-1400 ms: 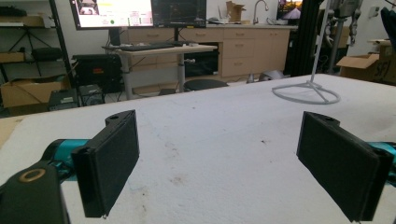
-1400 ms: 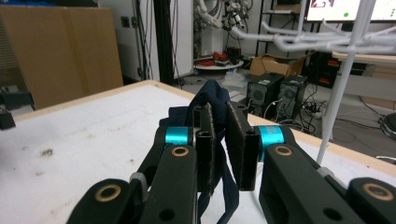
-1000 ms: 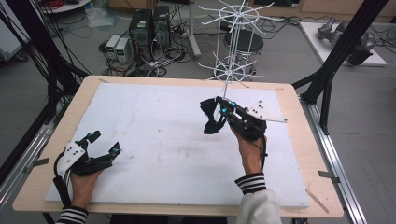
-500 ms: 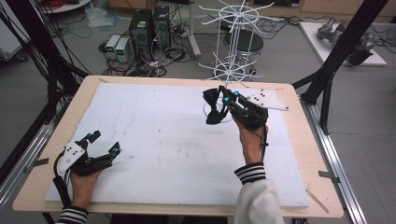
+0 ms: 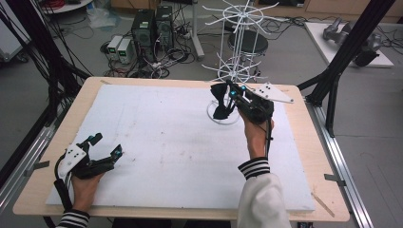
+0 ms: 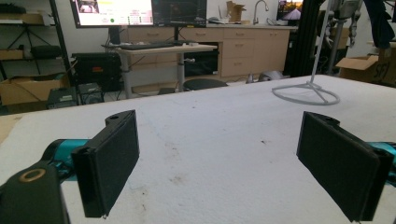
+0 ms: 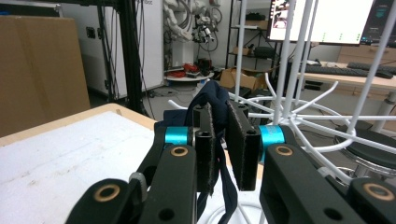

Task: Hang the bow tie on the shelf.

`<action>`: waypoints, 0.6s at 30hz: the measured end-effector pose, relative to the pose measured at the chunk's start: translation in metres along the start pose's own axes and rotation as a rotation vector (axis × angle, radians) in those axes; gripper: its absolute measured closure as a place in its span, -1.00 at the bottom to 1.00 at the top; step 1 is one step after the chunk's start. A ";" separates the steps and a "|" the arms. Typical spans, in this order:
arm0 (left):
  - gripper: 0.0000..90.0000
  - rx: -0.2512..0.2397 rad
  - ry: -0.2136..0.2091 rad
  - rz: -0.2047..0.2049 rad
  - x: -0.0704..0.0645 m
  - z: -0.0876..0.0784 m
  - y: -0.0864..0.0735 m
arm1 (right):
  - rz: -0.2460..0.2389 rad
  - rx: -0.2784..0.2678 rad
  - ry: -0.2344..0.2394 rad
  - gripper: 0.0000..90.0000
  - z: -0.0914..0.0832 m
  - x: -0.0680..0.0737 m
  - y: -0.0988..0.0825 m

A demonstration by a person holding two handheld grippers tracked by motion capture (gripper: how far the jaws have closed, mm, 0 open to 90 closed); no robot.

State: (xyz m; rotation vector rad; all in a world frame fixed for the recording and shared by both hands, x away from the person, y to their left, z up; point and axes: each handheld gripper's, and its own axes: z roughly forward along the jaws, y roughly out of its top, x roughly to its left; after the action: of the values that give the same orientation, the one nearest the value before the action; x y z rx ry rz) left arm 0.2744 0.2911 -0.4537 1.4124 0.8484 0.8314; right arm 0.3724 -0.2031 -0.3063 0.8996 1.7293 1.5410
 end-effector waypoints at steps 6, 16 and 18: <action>-0.70 0.001 0.001 0.001 0.000 0.000 0.000 | -0.014 0.015 -0.012 0.81 0.000 -0.002 -0.001; -0.70 0.000 0.001 0.002 0.000 0.000 0.000 | -0.037 0.051 -0.028 0.73 0.004 -0.001 -0.002; -0.70 0.000 0.001 0.001 0.000 0.000 0.000 | -0.041 0.054 -0.028 0.71 0.004 -0.001 -0.002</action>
State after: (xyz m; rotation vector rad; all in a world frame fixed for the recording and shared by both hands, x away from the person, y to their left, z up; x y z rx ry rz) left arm 0.2743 0.2910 -0.4537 1.4131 0.8480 0.8327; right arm 0.3755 -0.2019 -0.3091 0.9029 1.7666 1.4545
